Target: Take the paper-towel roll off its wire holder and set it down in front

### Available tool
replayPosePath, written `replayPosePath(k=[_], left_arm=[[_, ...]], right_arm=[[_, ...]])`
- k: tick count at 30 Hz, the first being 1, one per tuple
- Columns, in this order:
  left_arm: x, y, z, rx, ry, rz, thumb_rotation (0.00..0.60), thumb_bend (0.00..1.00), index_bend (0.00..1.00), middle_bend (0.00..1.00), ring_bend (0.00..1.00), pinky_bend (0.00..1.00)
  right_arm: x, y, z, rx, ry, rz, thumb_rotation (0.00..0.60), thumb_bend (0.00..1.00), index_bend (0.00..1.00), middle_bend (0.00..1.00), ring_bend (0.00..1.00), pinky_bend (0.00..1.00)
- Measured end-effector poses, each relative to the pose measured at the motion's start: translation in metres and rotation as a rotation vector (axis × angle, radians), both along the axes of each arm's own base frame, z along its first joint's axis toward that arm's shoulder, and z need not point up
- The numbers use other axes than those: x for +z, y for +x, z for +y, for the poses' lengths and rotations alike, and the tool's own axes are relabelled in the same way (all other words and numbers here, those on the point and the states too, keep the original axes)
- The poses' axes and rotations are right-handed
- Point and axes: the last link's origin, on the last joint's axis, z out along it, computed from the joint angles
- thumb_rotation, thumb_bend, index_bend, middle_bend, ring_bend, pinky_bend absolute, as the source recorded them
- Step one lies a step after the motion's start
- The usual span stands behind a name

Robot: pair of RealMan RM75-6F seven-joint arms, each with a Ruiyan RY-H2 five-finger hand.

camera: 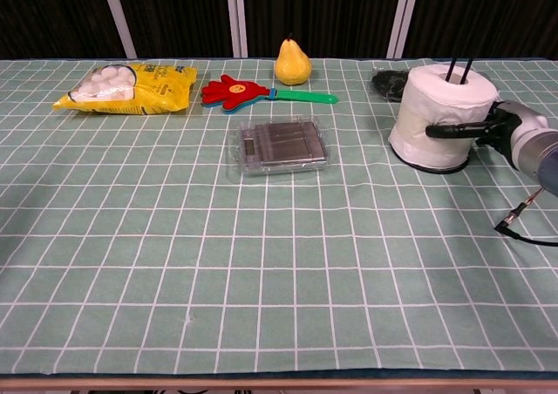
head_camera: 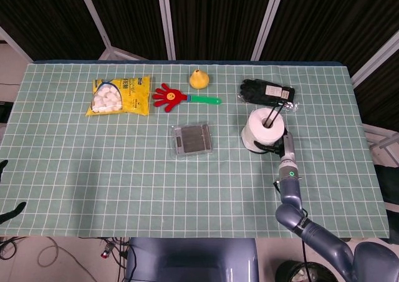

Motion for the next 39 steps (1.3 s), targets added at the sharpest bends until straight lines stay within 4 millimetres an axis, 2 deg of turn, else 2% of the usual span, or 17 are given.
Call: replayPosePath(k=[3, 9, 15, 18, 24, 34, 39], left_arm=[[0.000, 0.000, 0.000, 0.001, -0.001, 0.000, 0.600, 0.10, 0.12, 0.00, 0.00, 0.00], [0.001, 0.000, 0.000, 0.001, 0.002, 0.000, 0.600, 0.10, 0.12, 0.00, 0.00, 0.00], [-0.001, 0.001, 0.000, 0.000, -0.006, -0.001, 0.600, 0.10, 0.12, 0.00, 0.00, 0.00], [-0.002, 0.001, -0.001, -0.001, -0.009, -0.002, 0.600, 0.10, 0.12, 0.00, 0.00, 0.00], [0.001, 0.002, -0.002, -0.001, 0.006, -0.010, 0.600, 0.10, 0.12, 0.00, 0.00, 0.00], [0.000, 0.003, -0.002, -0.007, -0.001, -0.017, 0.600, 0.10, 0.12, 0.00, 0.00, 0.00], [0.000, 0.003, -0.002, -0.006, -0.002, -0.017, 0.600, 0.10, 0.12, 0.00, 0.00, 0.00]], right_arm=[[0.001, 0.000, -0.001, -0.017, -0.028, -0.009, 0.600, 0.00, 0.48, 0.37, 0.32, 0.04], [0.005, 0.005, -0.001, -0.015, -0.069, -0.028, 0.600, 0.00, 0.48, 0.37, 0.32, 0.04], [0.021, 0.011, 0.002, 0.041, -0.095, -0.033, 0.600, 0.00, 0.48, 0.37, 0.32, 0.04], [0.036, 0.015, 0.005, 0.082, -0.107, -0.029, 0.600, 0.00, 0.48, 0.37, 0.31, 0.04], [0.086, 0.023, 0.006, 0.168, -0.127, 0.012, 0.600, 0.00, 0.48, 0.37, 0.30, 0.04], [0.199, 0.051, 0.003, 0.250, -0.192, 0.102, 0.600, 0.00, 0.48, 0.37, 0.29, 0.04], [0.244, 0.067, 0.002, 0.252, -0.232, 0.121, 0.600, 0.00, 0.48, 0.36, 0.29, 0.04]])
